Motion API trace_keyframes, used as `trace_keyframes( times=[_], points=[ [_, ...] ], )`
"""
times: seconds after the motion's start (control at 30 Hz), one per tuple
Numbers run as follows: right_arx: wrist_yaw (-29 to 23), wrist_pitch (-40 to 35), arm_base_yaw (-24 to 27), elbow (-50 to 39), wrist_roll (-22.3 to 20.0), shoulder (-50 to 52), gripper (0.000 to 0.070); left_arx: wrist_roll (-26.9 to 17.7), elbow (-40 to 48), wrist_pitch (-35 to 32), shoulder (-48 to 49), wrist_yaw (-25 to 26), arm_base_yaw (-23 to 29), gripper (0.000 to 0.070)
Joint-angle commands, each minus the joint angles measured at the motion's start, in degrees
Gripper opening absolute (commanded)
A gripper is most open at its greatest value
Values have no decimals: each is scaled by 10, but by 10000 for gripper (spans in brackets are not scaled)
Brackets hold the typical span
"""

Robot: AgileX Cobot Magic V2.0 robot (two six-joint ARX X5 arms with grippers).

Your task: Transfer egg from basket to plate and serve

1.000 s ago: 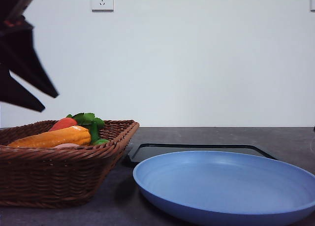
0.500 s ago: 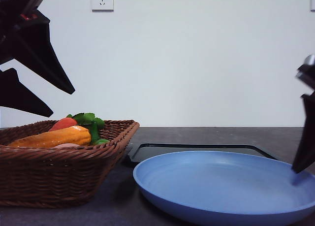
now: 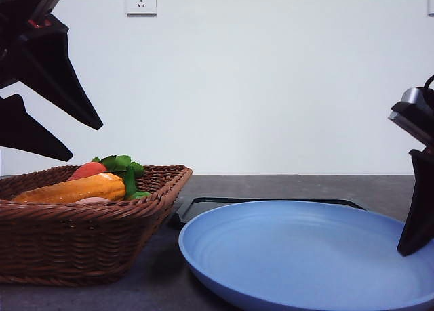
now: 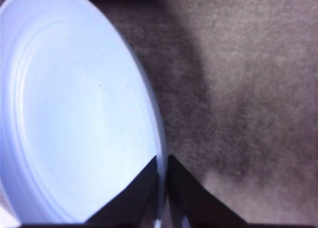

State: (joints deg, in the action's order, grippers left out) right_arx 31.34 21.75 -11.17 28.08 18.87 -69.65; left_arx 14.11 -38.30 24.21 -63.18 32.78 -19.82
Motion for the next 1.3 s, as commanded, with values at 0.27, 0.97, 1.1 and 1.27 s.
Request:
trace_keyframes(
  times=[0.27,0.97,1.1,1.27],
  points=[
    [-28,59,20,9,-2,103,0,20,-10,1,-10,-97,-79,456],
    [-59,66,21,9,-2,142,0,-15,-37,-5,-161,-243,-167,428],
    [-59,66,21,9,-2,142,0,-15,-38,-6,-161,-243,-167,311],
    [-59,66,21,9,-2,142,0,-23,-46,-1,-161,-243,-167,211]
  ],
)
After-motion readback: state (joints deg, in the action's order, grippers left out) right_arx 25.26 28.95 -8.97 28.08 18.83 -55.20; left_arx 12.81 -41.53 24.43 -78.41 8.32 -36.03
